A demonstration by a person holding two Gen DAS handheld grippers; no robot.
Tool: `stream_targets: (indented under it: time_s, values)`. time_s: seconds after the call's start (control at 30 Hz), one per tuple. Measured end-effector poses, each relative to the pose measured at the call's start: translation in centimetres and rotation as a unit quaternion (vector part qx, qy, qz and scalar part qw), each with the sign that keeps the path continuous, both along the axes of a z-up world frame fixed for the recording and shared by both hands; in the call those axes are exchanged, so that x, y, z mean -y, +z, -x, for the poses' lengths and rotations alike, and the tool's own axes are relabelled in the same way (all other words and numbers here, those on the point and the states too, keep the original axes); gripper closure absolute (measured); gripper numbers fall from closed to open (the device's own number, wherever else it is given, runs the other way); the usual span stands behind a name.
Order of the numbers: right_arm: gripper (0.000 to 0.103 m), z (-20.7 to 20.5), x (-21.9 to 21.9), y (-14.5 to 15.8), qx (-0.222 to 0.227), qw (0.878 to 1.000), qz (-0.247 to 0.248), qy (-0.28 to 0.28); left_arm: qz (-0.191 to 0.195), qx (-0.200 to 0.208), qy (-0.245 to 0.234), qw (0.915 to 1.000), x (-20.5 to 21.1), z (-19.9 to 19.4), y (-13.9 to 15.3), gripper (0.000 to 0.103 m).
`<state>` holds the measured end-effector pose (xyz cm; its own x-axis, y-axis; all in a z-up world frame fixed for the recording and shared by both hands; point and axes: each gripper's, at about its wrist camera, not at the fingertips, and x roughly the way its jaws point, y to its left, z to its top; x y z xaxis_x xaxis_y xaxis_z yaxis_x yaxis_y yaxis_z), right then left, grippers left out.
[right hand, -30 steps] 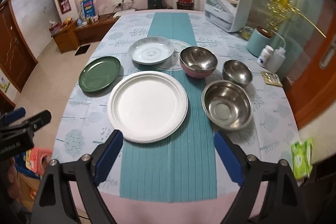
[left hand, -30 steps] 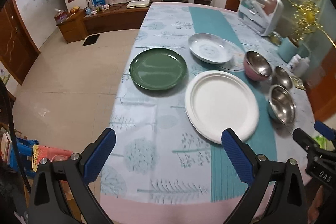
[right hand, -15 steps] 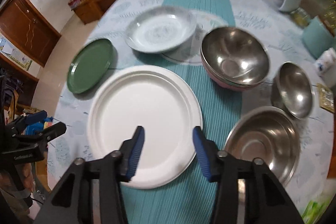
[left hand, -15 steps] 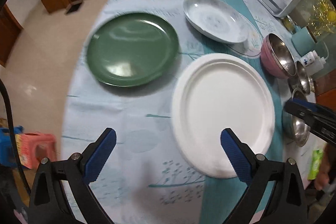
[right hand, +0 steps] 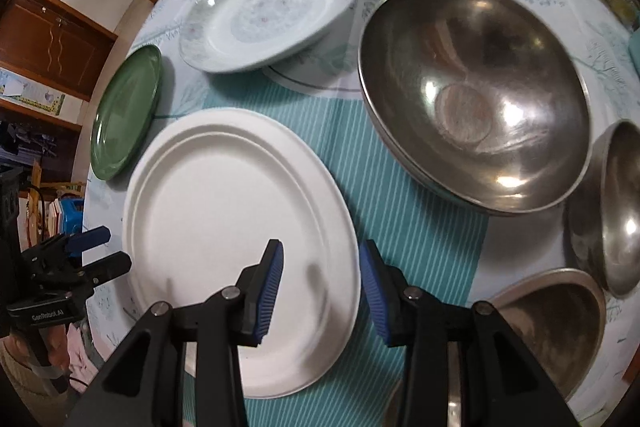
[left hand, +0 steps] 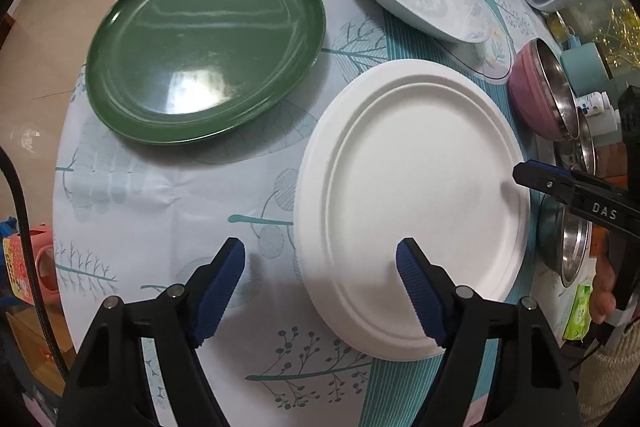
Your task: Organize plates and bowls
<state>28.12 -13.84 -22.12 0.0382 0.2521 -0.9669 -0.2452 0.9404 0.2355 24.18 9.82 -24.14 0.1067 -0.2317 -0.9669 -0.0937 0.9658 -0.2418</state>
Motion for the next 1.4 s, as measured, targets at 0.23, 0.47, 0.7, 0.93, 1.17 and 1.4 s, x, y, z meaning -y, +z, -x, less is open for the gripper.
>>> stream_targets:
  time_s: [0.23,0.47,0.7,0.93,1.17,1.4]
  values:
    - [0.07,-0.2,-0.4,-0.5,-0.01,1.0,0.005,0.018,0.021,-0.038,-0.021,0.9988,1.7,-0.5,-1.7,0.05]
    - [0.077,-0.2,-0.1,-0.8,-0.008,0.999,0.029,0.026,0.024,-0.051,-0.012,0.9983,1.8,-0.6,-2.3,0.051]
    - [0.081,0.4,-1.1,-0.9,0.003,0.998,0.057,0.032,0.03,-0.073,0.006,0.9969,0.2,0.4,-1.9,0.072]
    - [0.081,2.3,-2.0,2.4,0.019,0.998,0.047,0.026,0.025,-0.031,0.002,0.9992,-0.7,1.6,2.7,0.072]
    - [0.081,6.1,-1.8,7.2,0.037,0.999,0.017,0.01,0.019,0.022,-0.026,0.9992,-1.5,4.0,9.4,0.072]
    - [0.081,11.9,-1.6,9.2,0.038,0.999,-0.009,-0.011,0.013,0.036,-0.052,0.9979,-2.8,8.8,10.6,0.072]
